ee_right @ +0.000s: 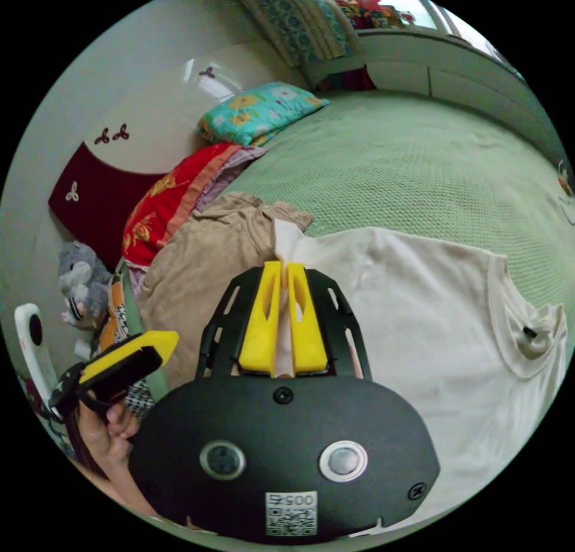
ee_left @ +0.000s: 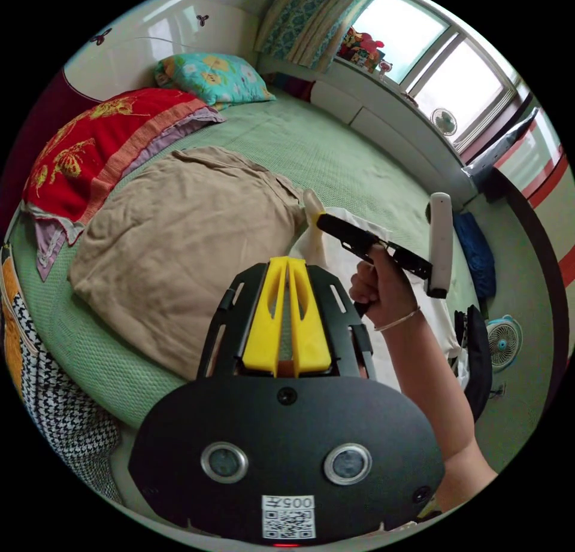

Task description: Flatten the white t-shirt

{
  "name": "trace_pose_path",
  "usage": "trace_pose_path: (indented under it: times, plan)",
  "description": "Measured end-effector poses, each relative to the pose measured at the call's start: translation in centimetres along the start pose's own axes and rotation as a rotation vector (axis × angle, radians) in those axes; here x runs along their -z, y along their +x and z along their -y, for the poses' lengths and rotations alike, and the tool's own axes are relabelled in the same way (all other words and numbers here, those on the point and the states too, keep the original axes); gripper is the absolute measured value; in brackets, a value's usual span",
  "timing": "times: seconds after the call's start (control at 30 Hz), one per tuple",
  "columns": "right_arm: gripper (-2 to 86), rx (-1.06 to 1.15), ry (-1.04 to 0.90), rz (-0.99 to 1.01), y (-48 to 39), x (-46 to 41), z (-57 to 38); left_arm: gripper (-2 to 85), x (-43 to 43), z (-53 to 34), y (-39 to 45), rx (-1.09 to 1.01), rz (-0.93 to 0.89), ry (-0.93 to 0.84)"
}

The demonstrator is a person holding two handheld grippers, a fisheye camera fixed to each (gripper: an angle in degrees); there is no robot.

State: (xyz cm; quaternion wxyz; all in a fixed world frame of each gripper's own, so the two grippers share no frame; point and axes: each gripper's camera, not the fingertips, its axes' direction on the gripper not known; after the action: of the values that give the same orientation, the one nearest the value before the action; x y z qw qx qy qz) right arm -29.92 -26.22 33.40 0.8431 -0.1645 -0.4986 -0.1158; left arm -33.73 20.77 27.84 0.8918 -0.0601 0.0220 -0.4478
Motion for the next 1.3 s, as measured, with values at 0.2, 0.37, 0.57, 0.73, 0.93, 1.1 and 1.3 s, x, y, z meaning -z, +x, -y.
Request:
trace_pose_path:
  times: [0.2, 0.37, 0.57, 0.73, 0.93, 1.1, 1.3]
  plan:
    - [-1.5, 0.028, 0.001, 0.03, -2.3, -2.2, 4.0, -0.7, -1.7, 1.2, -0.4, -0.01, 0.008, -0.009]
    - [-1.2, 0.073, -0.021, 0.047, -5.0, -4.2, 7.7, -0.6, -3.1, 2.2, -1.2, 0.018, 0.01, -0.01]
    - [3.7, 0.097, -0.114, 0.006, -4.9, -5.7, 9.1, -0.6, -5.0, 3.2, -0.8, 0.002, 0.025, -0.026]
    - [8.3, 0.212, 0.025, 0.013, -1.0, 1.1, 8.0, -0.6, -6.5, 3.9, -0.7, -0.022, 0.009, -0.048]
    - [11.6, 0.127, 0.043, -0.221, 8.5, 7.8, 6.8, -0.6, -8.2, 4.5, 0.1, -0.034, -0.017, -0.067]
    - [12.1, 0.077, -0.016, -0.384, 12.9, 8.6, 5.7, -0.6, -9.3, 4.8, 1.3, -0.064, -0.003, -0.079]
    - [8.9, 0.093, -0.154, -0.48, 13.5, 4.8, 3.7, -0.6, -10.5, 5.1, 2.4, -0.077, -0.002, -0.093]
